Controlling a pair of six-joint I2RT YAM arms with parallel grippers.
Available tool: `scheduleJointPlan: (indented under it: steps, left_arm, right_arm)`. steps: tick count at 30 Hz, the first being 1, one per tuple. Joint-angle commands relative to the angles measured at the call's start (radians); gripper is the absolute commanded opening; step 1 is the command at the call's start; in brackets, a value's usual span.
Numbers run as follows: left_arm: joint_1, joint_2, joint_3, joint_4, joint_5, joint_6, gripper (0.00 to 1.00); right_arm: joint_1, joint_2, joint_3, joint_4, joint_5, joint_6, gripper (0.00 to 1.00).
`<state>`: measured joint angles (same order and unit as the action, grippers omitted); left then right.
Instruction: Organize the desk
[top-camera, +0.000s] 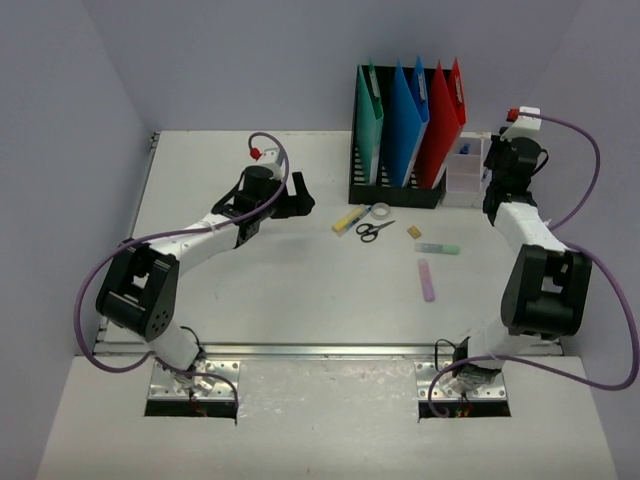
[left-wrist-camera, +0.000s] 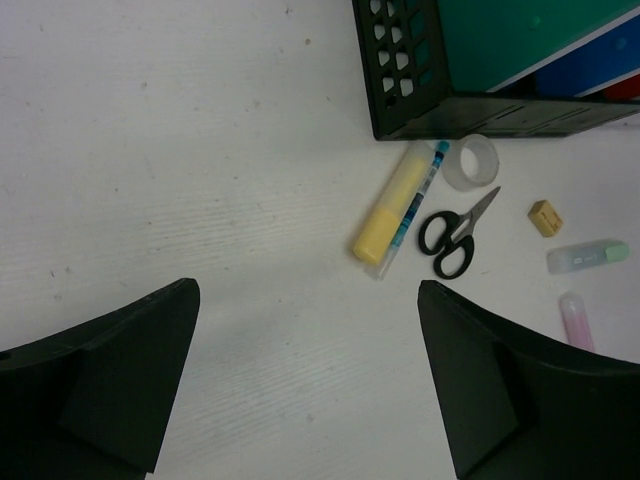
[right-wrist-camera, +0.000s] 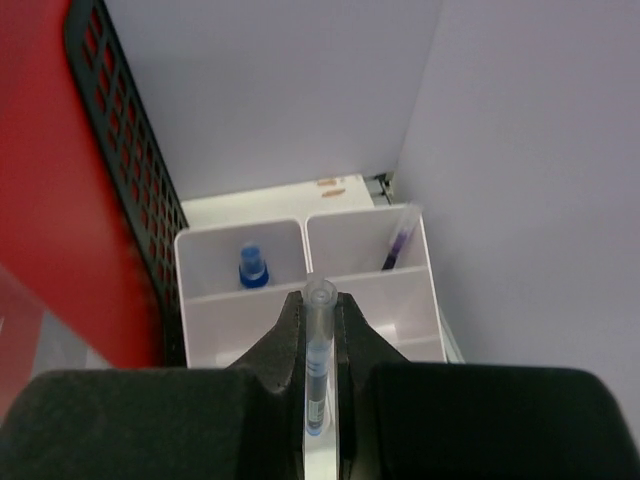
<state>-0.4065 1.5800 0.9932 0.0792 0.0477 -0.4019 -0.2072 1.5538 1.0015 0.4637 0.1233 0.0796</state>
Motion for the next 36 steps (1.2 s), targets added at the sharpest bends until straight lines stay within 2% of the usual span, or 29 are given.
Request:
scheduleJointPlan:
  steps: [1,3,16,24,31,36]
  left_arm:
    - [-0.009,0.029,0.029,0.106,0.001,0.030,0.96]
    - [-0.009,0.044,0.025,0.126,0.013,0.045,1.00]
    - [-0.009,0.126,0.045,0.154,0.046,0.066,1.00]
    - [-0.011,0.153,0.063,0.149,0.054,0.051,1.00]
    - [-0.010,0.149,0.047,0.152,0.061,0.048,1.00]
    - [-0.010,0.159,0.048,0.149,0.059,0.050,1.00]
  right_arm:
    - [0.001,0.103,0.124,0.249,0.085,0.013,0.00]
    - [-0.001,0.153,0.157,0.292,0.120,-0.003,0.00]
    - [0.028,0.297,0.164,0.638,0.255,-0.051,0.00]
    - [0.040,0.297,0.070,0.641,0.249,-0.017,0.00]
    - [0.040,0.365,0.135,0.621,0.363,0.055,0.01]
    - [0.039,0.408,0.207,0.603,0.385,0.079,0.01]
